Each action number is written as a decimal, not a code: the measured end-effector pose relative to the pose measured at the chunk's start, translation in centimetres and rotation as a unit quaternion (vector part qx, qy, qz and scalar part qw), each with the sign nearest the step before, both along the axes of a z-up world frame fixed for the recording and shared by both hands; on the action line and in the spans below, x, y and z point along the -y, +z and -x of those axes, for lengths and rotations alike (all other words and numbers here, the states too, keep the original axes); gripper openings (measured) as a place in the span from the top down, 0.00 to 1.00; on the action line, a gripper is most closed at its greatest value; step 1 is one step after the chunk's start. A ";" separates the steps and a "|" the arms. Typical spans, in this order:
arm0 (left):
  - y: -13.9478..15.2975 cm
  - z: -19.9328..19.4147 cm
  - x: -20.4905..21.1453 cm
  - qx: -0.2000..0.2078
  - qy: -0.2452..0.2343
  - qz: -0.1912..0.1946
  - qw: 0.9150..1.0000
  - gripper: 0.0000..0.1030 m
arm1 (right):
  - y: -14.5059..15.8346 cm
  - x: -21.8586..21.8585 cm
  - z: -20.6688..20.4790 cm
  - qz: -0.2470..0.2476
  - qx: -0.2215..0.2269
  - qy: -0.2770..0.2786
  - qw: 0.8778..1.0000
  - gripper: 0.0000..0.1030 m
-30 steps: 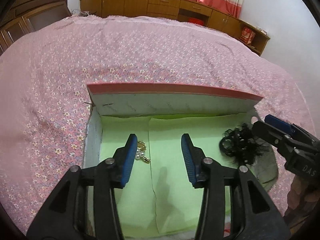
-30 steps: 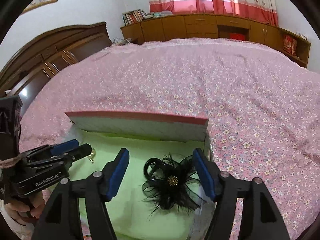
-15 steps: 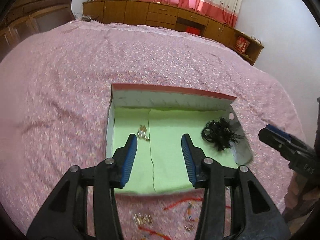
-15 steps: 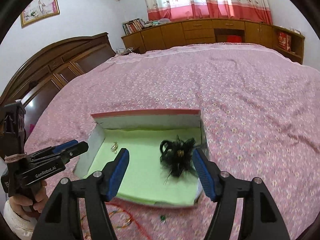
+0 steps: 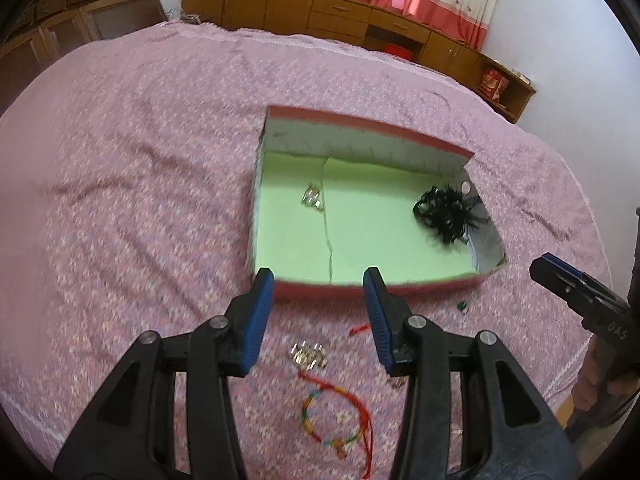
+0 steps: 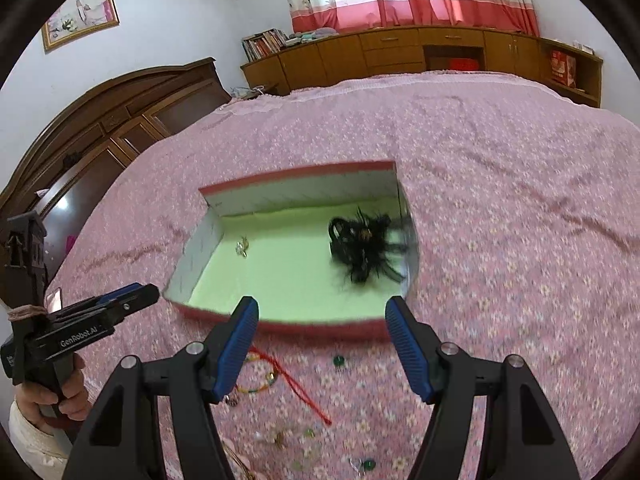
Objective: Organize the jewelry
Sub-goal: 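Withdraw both grippers from the box back toward the remaining jewelry, then grasp a red string bracelet with the left gripper while the right gripper grasps a beaded red bracelet, then carry both red bracelets over the pink box with both grippers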
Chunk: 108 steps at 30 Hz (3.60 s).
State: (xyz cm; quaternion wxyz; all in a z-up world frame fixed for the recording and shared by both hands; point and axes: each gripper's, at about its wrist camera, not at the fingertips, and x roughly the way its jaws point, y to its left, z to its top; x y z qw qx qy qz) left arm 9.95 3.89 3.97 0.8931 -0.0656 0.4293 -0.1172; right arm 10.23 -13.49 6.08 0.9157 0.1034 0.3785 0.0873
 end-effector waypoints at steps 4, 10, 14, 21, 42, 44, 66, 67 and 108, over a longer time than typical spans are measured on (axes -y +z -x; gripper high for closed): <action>-1.1 1.4 -0.7 -0.014 0.006 0.002 1.000 0.63 | -1.1 -0.1 1.3 0.011 -0.001 -0.007 1.000 0.33; -3.2 2.6 -0.9 -0.036 0.003 -0.012 0.999 0.63 | -3.1 -0.4 2.3 0.010 -0.024 -0.007 1.000 0.33; -4.6 3.1 -0.6 -0.054 -0.006 -0.011 0.998 0.63 | -4.2 -0.8 2.5 0.008 -0.041 -0.007 0.999 0.33; -6.5 3.6 0.2 -0.077 -0.023 -0.024 0.996 0.63 | -5.4 -1.9 2.3 0.008 -0.063 0.002 0.998 0.33; -7.5 4.3 -0.1 -0.057 -0.044 -0.010 0.997 1.00 | -7.6 -4.9 0.4 0.013 -0.103 0.039 0.994 0.37; -6.9 4.4 -0.3 -0.053 -0.046 -0.003 0.998 1.00 | -7.9 -5.3 -0.1 0.013 -0.107 0.043 0.993 0.40; -3.3 5.9 0.0 -0.017 -0.052 -0.007 0.998 1.00 | -8.7 -6.0 -0.8 -0.025 -0.094 0.077 0.992 0.85; -3.0 6.0 0.1 -0.014 -0.053 -0.007 0.998 1.00 | -8.5 -5.8 -0.5 -0.028 -0.091 0.078 0.992 0.85; 5.9 -3.7 3.9 0.102 -0.058 -0.035 0.992 1.00 | 0.7 -0.2 -0.9 -0.043 0.014 0.042 0.998 0.85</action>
